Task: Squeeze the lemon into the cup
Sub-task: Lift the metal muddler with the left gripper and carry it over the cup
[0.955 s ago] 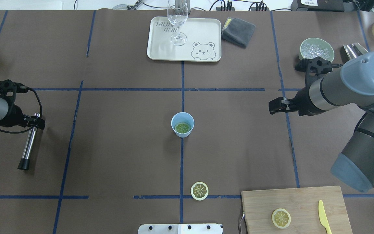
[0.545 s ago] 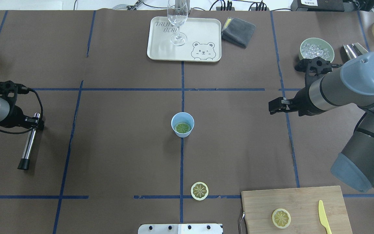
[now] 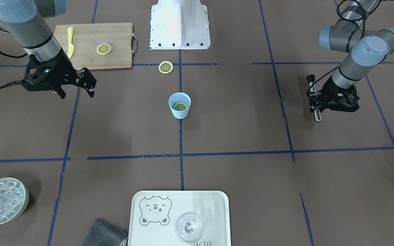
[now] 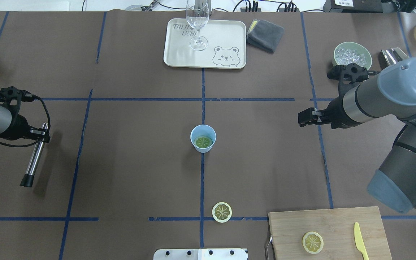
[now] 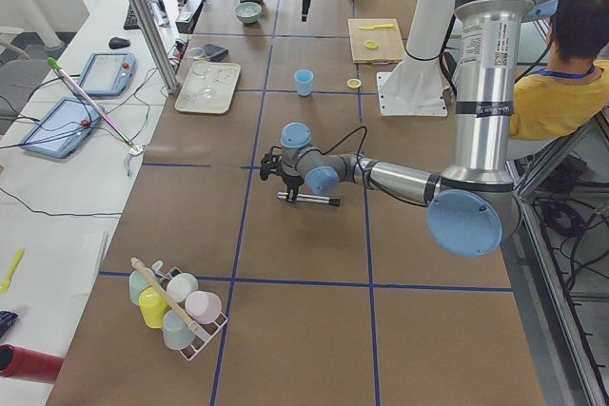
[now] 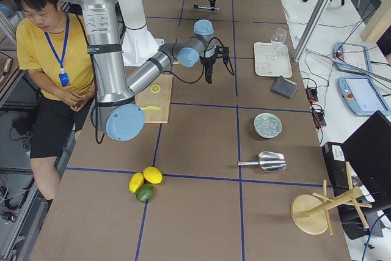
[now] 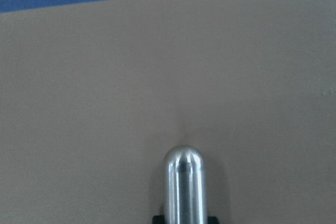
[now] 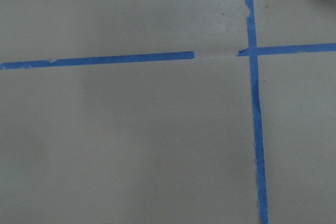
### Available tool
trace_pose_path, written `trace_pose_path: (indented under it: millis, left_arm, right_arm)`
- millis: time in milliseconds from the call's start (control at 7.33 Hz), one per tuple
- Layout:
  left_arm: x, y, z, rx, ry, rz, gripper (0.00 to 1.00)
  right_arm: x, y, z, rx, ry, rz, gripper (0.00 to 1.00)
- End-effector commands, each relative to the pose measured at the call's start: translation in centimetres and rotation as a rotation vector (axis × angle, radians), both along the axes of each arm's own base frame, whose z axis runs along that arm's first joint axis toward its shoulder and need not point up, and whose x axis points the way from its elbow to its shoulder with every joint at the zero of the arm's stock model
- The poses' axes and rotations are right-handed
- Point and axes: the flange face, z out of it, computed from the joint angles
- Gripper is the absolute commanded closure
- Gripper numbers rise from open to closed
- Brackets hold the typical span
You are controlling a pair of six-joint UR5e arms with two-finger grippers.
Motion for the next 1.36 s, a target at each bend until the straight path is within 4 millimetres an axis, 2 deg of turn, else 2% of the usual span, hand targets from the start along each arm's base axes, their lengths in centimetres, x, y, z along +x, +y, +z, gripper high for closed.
trace_pose_path:
  millis: [0, 136, 273, 409, 545, 682, 818, 1091, 1227]
  left_arm:
    - [0.0, -0.5, -10.0, 0.085, 0.071, -0.009, 1.00]
    - [0.9, -1.8, -16.9, 0.142, 0.124, -0.012, 1.00]
    - [2.5, -3.6, -25.1, 0.222, 0.192, -0.016, 1.00]
    - [4.6, -3.3, -29.8, 0.282, 0.244, 0.007, 1.00]
    - [5.2, -3.4, -34.1, 0.371, 0.280, -0.001, 1.00]
    - [5.6, -3.4, -36.8, 0.530, 0.293, -0.006, 1.00]
    - [6.2, -2.3, -38.0, 0.654, 0.336, -0.064, 1.00]
    - [11.8, 1.9, -39.6, 0.792, 0.371, -0.224, 1.00]
    - [11.3, 2.1, -40.5, 0.855, 0.434, -0.282, 1.00]
  right_arm:
    - [0.7, -0.3, -0.3, -0.011, -0.017, -0.003, 0.00]
    - [0.9, -0.5, -0.3, -0.012, -0.019, 0.001, 0.00]
    - [1.0, -0.6, -0.5, -0.012, -0.022, 0.002, 0.00]
    - [1.3, -0.8, -0.5, -0.015, -0.025, 0.007, 0.00]
    - [1.8, -1.1, -0.6, -0.021, -0.033, 0.009, 0.00]
    - [2.2, -1.1, -0.5, -0.028, -0.036, 0.010, 0.00]
    - [2.3, -1.3, -0.4, -0.028, -0.035, 0.015, 0.00]
    - [2.6, -1.7, -0.5, -0.028, -0.036, 0.023, 0.00]
    - [2.7, -1.7, -0.5, -0.029, -0.037, 0.024, 0.00]
